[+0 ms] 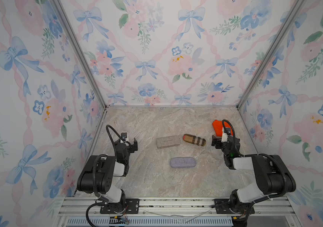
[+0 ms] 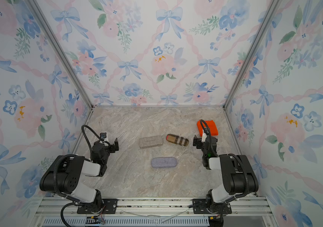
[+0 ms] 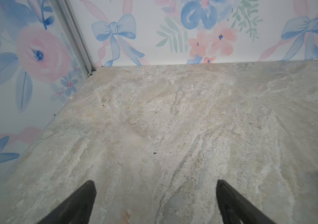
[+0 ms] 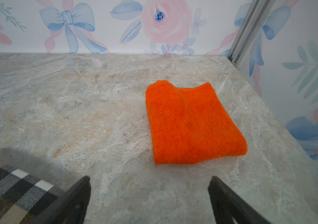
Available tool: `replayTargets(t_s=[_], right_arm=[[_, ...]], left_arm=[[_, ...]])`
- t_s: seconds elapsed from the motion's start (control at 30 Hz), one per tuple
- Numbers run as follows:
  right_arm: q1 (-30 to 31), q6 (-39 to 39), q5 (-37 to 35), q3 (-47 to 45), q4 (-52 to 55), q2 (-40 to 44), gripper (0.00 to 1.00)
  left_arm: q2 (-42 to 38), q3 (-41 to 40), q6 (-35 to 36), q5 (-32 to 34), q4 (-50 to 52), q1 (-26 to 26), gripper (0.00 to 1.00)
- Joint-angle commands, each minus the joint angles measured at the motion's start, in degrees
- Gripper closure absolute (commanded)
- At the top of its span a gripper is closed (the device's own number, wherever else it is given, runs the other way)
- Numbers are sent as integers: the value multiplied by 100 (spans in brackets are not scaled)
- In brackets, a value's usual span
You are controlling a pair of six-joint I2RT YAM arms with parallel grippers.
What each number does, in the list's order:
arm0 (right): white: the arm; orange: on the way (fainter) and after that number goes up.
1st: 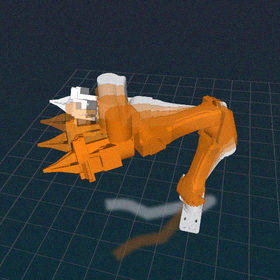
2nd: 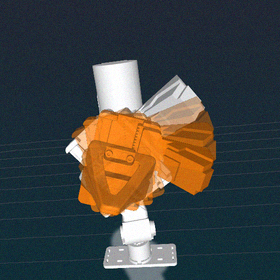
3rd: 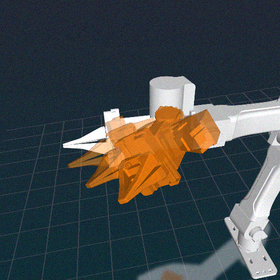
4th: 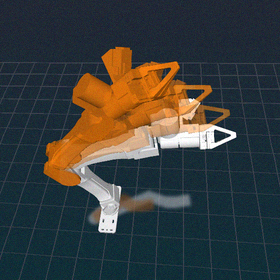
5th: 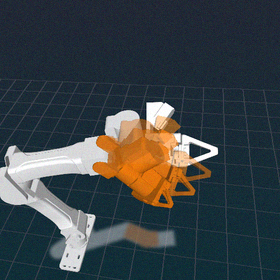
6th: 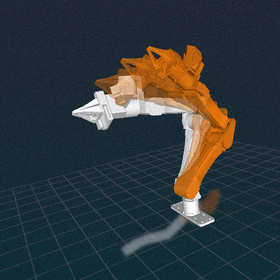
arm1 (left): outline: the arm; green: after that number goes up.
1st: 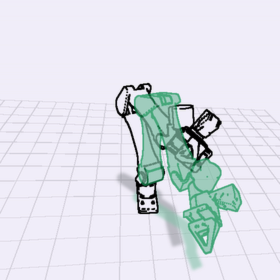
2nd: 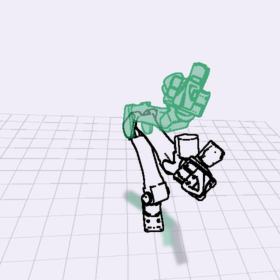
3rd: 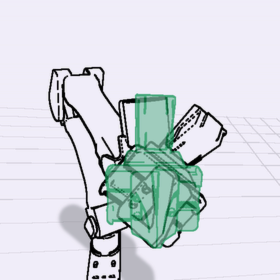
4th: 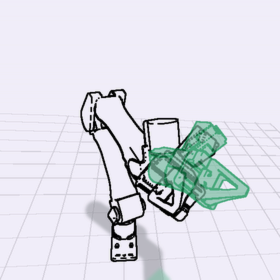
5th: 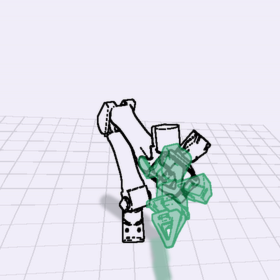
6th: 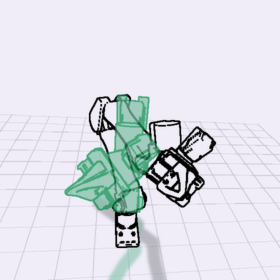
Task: Wipe the eyeglass case
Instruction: Pick up the cleaning item at the center of the board.
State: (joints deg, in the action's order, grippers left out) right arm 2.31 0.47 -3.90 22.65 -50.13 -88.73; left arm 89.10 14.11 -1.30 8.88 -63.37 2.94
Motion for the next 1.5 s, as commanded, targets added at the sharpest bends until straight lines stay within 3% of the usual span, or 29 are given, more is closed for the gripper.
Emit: replayTargets(t_s=[0.0, 0.87, 0.97, 1.03, 1.1, 1.23, 1.37, 1.47], right_arm=[[42, 10, -101, 37, 26, 49, 4], [-120, -92, 162, 46, 38, 49, 4], [-138, -198, 34, 58, 17, 80, 4], [-242, -284, 98, 180, 550, 405, 4], [-255, -322, -13, 324, 1077, 774, 1], [-469, -680, -23, 1227, 3238, 1683, 7], [-452, -540, -34, 2574, 5513, 2041, 10], [-436, -539, 21, 3459, 6756, 1861, 8]], left_arm=[[-48, 71, -55, -62, -189, -48, 2], [-41, 74, -72, -96, -193, -66, 2], [-124, 136, -142, 182, -109, -40, 2], [-392, 368, -243, 595, 463, -30, 2], [-819, 895, -357, 792, 1800, -35, 2], [-1271, 1863, -674, 1226, 3656, -8, 2], [-1547, 2419, -1339, 766, 4926, 80, 14], [-1589, 2744, -1569, 721, 5569, 429, 15]])
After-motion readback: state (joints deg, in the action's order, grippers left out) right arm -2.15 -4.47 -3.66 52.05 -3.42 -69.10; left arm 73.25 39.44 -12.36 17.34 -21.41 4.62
